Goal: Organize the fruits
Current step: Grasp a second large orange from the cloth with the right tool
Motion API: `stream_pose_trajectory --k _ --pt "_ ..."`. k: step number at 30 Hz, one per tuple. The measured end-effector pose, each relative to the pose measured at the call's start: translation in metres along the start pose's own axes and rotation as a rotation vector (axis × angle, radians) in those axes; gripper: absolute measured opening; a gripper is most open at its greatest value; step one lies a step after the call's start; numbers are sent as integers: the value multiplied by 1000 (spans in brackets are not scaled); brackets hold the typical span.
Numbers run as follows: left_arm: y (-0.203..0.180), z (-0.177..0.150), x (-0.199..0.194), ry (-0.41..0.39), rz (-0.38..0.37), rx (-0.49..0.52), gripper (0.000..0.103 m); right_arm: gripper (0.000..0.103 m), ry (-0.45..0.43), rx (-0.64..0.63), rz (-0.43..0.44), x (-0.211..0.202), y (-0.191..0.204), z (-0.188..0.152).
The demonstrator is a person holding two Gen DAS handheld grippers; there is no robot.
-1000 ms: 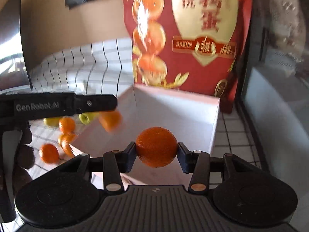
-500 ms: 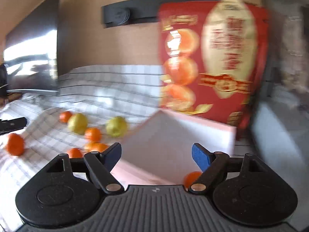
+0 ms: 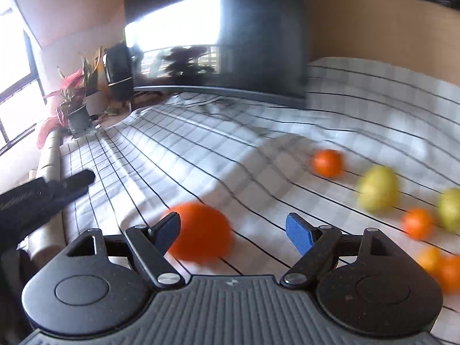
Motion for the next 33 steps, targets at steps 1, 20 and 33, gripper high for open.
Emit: stream_pose_trajectory --k 1,20,33 --pt "1 0 1 4 -6 -6 33 81 7 1 1 15 7 2" --pt "-1 -3 -6 21 -65 -12 33 70 151 105 259 55 24 -24" --pt "-86 -85 3 328 -303 168 33 69 34 0 -83 -142 -76 -111"
Point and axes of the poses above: each gripper's, at about its wrist camera, not at the fingertips, and x roughly the way its jaws point, y to its left, z to its top, the point moved 3 cm from there along x, roughly the way its jaws point, and after that the axes turned 8 degrees about -x, right-handed, at the moved point
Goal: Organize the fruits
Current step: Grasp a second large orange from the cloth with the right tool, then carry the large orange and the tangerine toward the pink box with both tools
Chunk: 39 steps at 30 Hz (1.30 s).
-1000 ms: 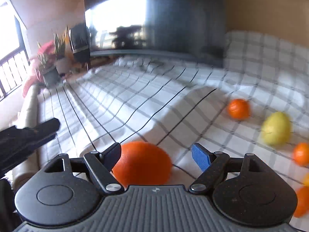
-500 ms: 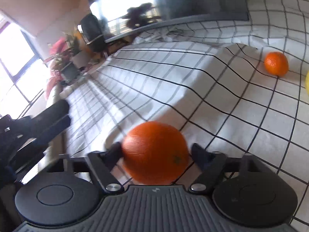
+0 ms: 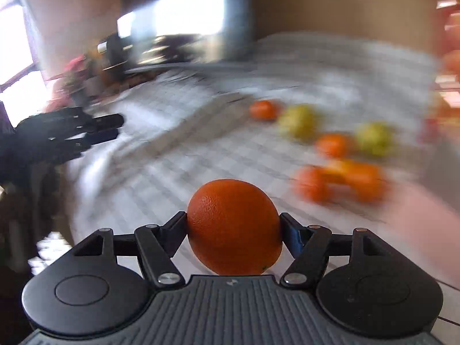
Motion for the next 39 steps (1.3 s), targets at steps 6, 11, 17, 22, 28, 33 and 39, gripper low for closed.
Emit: stream_pose_trajectory --k 6,11,17,22,28,33,39 --pt "-85 -56 42 137 -82 233 33 70 -1 79 -241 -51 -67 -64" --pt "-108 -59 74 135 -11 289 33 78 -74 90 -220 -71 -85 -89" --pt "-118 -64 117 182 41 340 33 86 -111 40 -253 -67 -79 -96" --pt "-112 -73 142 178 140 356 33 87 -156 111 -224 -73 -90 -99" --pt "-114 -73 154 201 130 317 42 87 -120 133 -219 -67 -91 -100" --pt "-117 -87 164 334 59 318 47 87 -114 141 -223 -67 -92 -102" --pt "-111 -89 172 315 131 305 45 88 -111 153 -248 -67 -92 -102"
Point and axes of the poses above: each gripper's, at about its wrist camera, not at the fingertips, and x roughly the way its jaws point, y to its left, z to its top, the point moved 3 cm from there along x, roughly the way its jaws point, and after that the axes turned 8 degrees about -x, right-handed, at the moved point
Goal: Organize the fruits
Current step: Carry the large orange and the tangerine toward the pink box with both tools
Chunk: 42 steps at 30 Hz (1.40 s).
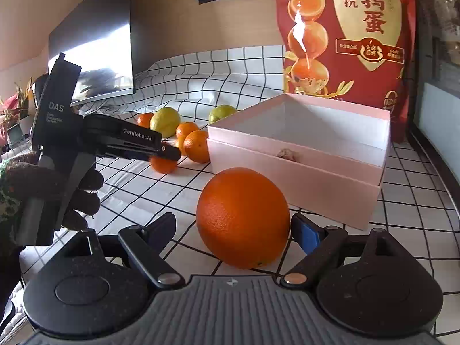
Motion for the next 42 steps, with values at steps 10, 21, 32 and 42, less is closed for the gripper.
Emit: stream_pose_trajectory --k 10,21,32,42 --pt "-14 -32 -51 -32 -100 100 44 88 -54 26 -11 -7 -4 1" --pt "-41 -72 -72 -12 -96 287 45 88 -32 31 -12 -4 -4 0" --pt "-41 -75 -74 -50 -80 278 45 91 130 86 27 20 -12 -1" --pt "-42 -75 -76 -57 -77 286 45 103 160 75 49 22 -7 -3"
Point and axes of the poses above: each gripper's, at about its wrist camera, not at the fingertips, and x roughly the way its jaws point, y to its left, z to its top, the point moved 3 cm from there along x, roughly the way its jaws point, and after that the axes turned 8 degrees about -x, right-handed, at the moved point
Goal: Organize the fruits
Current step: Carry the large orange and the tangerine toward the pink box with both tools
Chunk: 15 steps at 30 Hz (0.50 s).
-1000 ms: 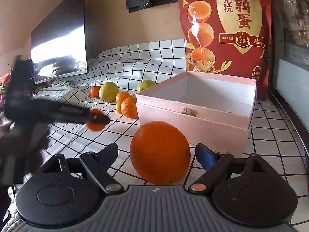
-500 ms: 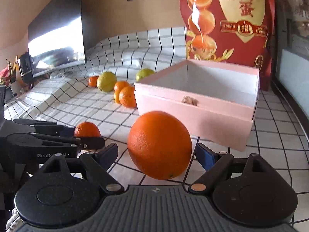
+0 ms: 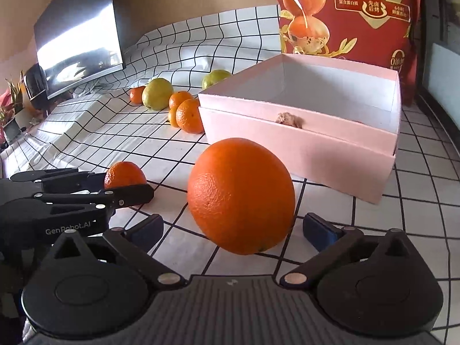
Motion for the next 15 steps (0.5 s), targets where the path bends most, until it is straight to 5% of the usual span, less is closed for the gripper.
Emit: stream_pose_trajectory --k 10,15 --pt "7 1 -1 5 -26 -44 45 103 47 -76 -21 0 10 -1" --pt "7 1 -1 5 -28 -48 45 100 -45 -58 9 -16 8 -2"
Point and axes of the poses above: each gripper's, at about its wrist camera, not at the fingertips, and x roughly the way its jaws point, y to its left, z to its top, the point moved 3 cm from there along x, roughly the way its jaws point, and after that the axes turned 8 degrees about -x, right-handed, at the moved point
